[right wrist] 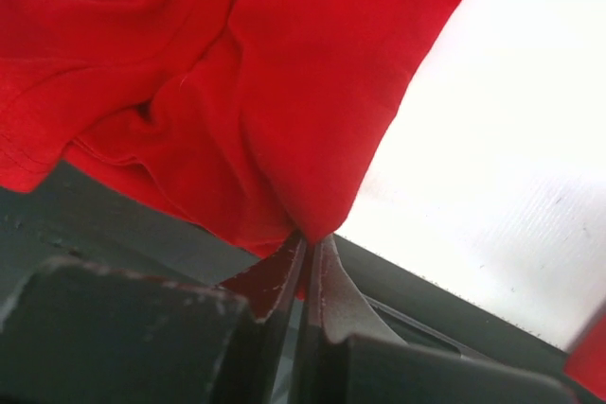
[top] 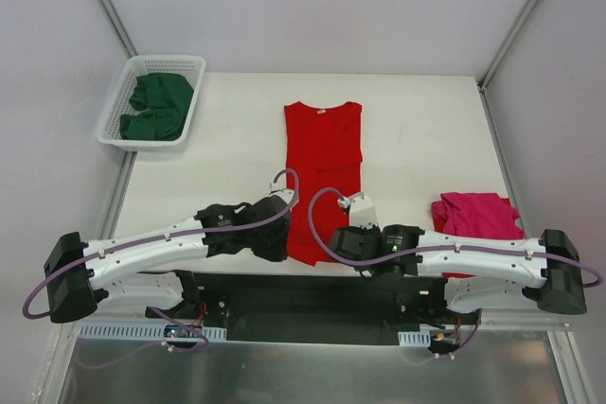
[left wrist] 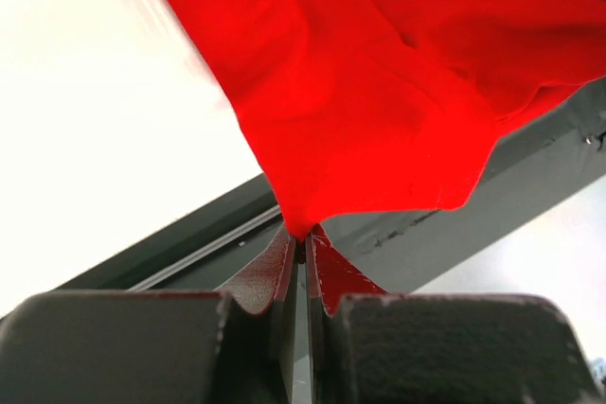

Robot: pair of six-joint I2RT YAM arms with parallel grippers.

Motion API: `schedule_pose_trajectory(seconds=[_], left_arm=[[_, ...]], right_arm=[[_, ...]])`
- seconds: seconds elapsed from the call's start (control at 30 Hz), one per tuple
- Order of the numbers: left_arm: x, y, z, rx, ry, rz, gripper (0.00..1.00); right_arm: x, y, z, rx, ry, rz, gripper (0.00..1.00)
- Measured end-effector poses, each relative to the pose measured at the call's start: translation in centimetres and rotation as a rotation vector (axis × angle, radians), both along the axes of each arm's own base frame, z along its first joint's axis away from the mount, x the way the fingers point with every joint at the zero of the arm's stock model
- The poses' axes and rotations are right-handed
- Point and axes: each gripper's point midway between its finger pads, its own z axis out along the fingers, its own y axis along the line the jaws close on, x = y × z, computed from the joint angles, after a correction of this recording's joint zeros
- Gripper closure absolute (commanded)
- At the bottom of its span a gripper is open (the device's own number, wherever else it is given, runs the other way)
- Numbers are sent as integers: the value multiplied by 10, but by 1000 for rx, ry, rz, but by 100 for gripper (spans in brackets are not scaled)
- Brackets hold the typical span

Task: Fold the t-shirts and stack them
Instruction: Fold the folded rectangular tshirt in 1/3 of the way

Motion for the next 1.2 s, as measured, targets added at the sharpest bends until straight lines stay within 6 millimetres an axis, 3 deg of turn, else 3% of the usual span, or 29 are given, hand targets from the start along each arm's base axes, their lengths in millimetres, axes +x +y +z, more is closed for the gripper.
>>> schedule_pose_trajectory(seconds=[0.5,1.2], left_arm=[[27,0,5,27,-40,14,100],[89,-3,10,78,-76,39,100]], right_arm=[[35,-5,2,2,-23,-51,99],[77,-13,-10,-25,25,-74,99]])
